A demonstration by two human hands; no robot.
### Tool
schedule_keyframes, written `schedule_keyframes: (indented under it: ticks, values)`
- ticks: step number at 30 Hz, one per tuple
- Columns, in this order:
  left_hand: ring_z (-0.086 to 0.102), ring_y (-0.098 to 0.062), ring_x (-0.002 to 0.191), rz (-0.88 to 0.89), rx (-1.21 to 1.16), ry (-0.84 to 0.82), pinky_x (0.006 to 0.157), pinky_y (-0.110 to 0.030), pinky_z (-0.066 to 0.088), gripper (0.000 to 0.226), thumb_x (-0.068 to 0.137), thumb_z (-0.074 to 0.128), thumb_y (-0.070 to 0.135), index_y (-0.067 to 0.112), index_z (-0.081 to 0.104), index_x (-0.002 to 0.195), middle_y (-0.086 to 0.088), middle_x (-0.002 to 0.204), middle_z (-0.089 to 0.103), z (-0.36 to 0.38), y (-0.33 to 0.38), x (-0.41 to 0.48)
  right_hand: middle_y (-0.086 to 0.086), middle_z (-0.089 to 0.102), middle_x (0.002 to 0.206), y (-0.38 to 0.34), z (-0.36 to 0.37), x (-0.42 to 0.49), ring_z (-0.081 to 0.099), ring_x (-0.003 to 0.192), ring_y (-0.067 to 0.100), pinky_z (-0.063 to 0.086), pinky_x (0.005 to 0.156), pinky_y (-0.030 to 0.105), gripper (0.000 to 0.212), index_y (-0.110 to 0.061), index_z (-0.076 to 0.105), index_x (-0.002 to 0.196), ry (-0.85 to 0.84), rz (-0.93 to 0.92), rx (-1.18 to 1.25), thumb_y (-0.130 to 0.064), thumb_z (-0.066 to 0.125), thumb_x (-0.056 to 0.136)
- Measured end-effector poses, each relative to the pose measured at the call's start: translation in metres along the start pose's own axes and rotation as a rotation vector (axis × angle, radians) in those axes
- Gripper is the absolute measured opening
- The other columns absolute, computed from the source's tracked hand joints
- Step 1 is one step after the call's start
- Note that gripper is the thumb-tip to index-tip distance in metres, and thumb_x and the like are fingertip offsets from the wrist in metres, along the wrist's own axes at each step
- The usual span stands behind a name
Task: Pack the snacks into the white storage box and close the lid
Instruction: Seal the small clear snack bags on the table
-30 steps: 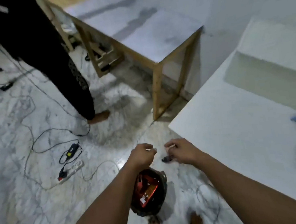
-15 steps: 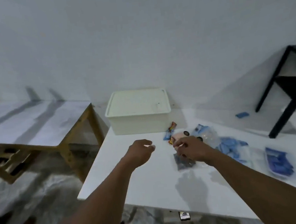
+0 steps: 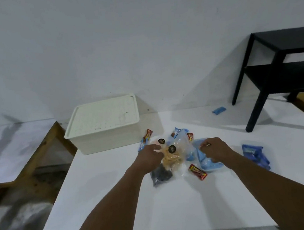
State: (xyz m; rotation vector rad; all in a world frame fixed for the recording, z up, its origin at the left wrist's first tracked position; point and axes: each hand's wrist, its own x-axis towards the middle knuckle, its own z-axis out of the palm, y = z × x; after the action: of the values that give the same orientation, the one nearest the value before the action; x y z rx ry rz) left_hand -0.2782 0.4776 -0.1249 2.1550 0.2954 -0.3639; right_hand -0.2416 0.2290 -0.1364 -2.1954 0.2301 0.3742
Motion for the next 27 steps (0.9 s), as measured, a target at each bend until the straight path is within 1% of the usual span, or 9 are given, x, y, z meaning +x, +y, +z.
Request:
schedule_keyframes:
  ticks: [4, 9, 11, 13, 17, 20, 23, 25, 27]
  values:
    - [0.064, -0.020, 0.107, -0.001, 0.069, -0.048, 0.089, -0.024, 0.047, 0.037, 0.090, 0.062, 0.021, 0.017, 0.063, 0.126, -0.005, 0.123, 0.068, 0.012, 0.002, 0.054, 0.005, 0.050, 0.062, 0.004, 0.021, 0.049, 0.046, 0.048, 0.013, 0.039, 0.043, 0.023, 0.021, -0.006, 0.062, 0.072, -0.051, 0.069, -0.026, -0.017, 0.058, 0.090]
    - [0.062, -0.021, 0.112, 0.004, 0.124, -0.125, 0.100, -0.035, 0.051, 0.039, 0.087, 0.059, 0.026, 0.019, 0.062, 0.125, -0.005, 0.131, 0.063, 0.024, 0.004, 0.131, 0.009, 0.055, 0.072, 0.000, 0.046, 0.106, 0.060, 0.071, 0.027, 0.051, 0.059, 0.034, 0.021, -0.007, 0.061, 0.082, -0.134, 0.134, -0.117, -0.026, 0.061, 0.089]
    - [0.060, -0.021, 0.117, 0.013, 0.138, -0.149, 0.099, -0.030, 0.049, 0.043, 0.090, 0.060, 0.029, 0.020, 0.057, 0.132, -0.002, 0.134, 0.059, 0.026, 0.008, 0.150, 0.004, 0.055, 0.068, -0.001, 0.053, 0.123, 0.058, 0.072, 0.024, 0.054, 0.067, 0.037, 0.014, -0.012, 0.060, 0.072, -0.109, 0.121, -0.114, -0.016, 0.060, 0.086]
    - [0.060, -0.020, 0.117, 0.029, 0.110, -0.149, 0.098, -0.033, 0.051, 0.050, 0.088, 0.067, 0.033, 0.022, 0.054, 0.135, -0.004, 0.136, 0.058, 0.026, 0.013, 0.165, 0.007, 0.058, 0.065, -0.007, 0.052, 0.134, 0.060, 0.072, 0.027, 0.056, 0.075, 0.040, 0.024, -0.014, 0.057, 0.060, -0.089, 0.087, -0.082, -0.008, 0.062, 0.083]
    - [0.059, -0.017, 0.115, 0.062, -0.039, -0.163, 0.089, -0.030, 0.054, 0.065, 0.077, 0.080, 0.037, 0.026, 0.055, 0.136, 0.000, 0.132, 0.058, 0.016, 0.038, 0.191, 0.014, 0.066, 0.071, -0.046, 0.018, 0.144, 0.066, 0.064, 0.027, 0.055, 0.059, 0.031, 0.011, -0.006, 0.068, 0.073, -0.194, -0.023, 0.014, -0.007, 0.066, 0.084]
    - [0.064, -0.015, 0.086, 0.110, -0.283, -0.199, 0.072, -0.019, 0.049, 0.035, 0.077, 0.083, 0.021, 0.015, 0.067, 0.108, -0.004, 0.099, 0.072, 0.002, 0.071, 0.204, 0.011, 0.066, 0.066, -0.075, -0.029, 0.153, 0.062, 0.059, 0.019, 0.053, 0.058, 0.029, 0.007, -0.003, 0.071, 0.080, -0.258, -0.142, 0.009, -0.006, 0.067, 0.085]
    - [0.060, 0.003, 0.061, 0.198, -0.374, -0.130, 0.055, -0.010, 0.042, 0.019, 0.080, 0.081, 0.018, 0.013, 0.063, 0.078, -0.002, 0.080, 0.071, -0.014, 0.110, 0.205, 0.014, 0.070, 0.076, -0.092, -0.082, 0.162, 0.063, 0.067, 0.017, 0.054, 0.062, 0.030, 0.010, -0.006, 0.074, 0.089, -0.235, -0.225, 0.003, -0.013, 0.067, 0.087]
    - [0.065, 0.002, 0.071, 0.252, -0.428, -0.133, 0.062, -0.013, 0.044, 0.019, 0.083, 0.078, 0.021, 0.014, 0.061, 0.077, -0.009, 0.087, 0.073, -0.019, 0.136, 0.201, 0.014, 0.072, 0.079, -0.098, -0.115, 0.164, 0.065, 0.070, 0.016, 0.053, 0.066, 0.030, 0.012, -0.010, 0.075, 0.091, -0.173, -0.261, 0.102, -0.019, 0.069, 0.088]
    - [0.070, -0.012, 0.085, 0.288, -0.509, -0.150, 0.073, -0.025, 0.045, 0.018, 0.086, 0.075, 0.023, 0.015, 0.060, 0.082, -0.013, 0.096, 0.075, -0.020, 0.160, 0.196, 0.012, 0.070, 0.078, -0.100, -0.140, 0.164, 0.064, 0.072, 0.017, 0.050, 0.070, 0.032, 0.019, -0.008, 0.075, 0.093, -0.158, -0.282, 0.240, -0.025, 0.071, 0.086]
